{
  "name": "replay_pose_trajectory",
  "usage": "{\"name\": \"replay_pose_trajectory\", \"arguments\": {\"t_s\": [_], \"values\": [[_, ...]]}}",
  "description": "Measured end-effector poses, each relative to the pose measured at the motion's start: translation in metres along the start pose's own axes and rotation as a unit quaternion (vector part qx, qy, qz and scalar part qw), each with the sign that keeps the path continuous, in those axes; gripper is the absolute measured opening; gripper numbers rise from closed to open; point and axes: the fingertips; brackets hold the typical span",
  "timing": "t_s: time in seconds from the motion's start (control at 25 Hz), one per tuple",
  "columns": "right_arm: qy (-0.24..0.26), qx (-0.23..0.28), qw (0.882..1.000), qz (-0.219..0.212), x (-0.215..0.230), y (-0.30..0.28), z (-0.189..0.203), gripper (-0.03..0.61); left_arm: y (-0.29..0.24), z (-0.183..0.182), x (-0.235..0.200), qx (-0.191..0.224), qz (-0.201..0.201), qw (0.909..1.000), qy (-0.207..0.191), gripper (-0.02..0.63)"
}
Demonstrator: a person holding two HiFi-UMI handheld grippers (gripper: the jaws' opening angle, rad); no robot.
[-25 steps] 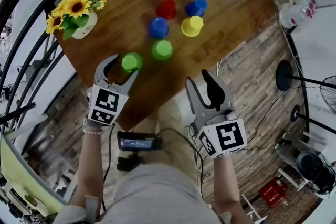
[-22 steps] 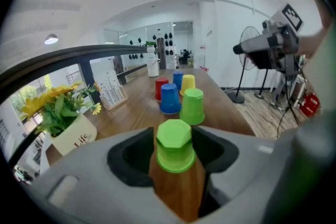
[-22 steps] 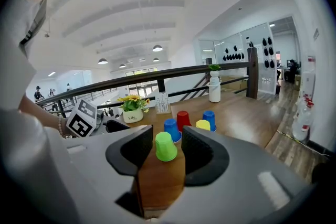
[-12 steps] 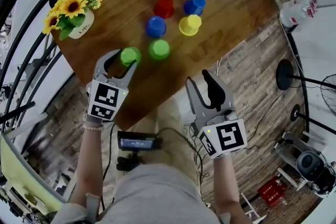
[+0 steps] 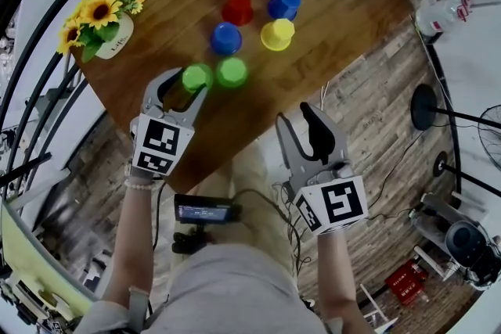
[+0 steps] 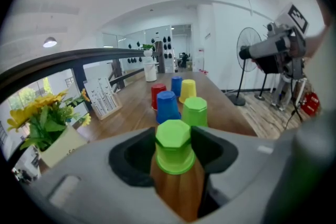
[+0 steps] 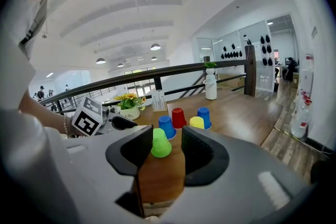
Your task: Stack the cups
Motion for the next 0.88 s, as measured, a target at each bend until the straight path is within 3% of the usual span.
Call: {"name": "replay_pose_trajectory", "arguments": {"t_s": [0.88], "values": [[0.004, -0.018, 1.0, -0.017, 0.009, -0.018, 0.01, 0.158, -0.013, -0.004, -0.002, 0.008, -0.007, 0.9999, 0.003, 0.213]]}}
Point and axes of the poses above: the fingertips, and each gripper's own axes: y backward along the fingers, x to its right, z out of its underside, and after that the axes turned 13 degrees about z, right-handed
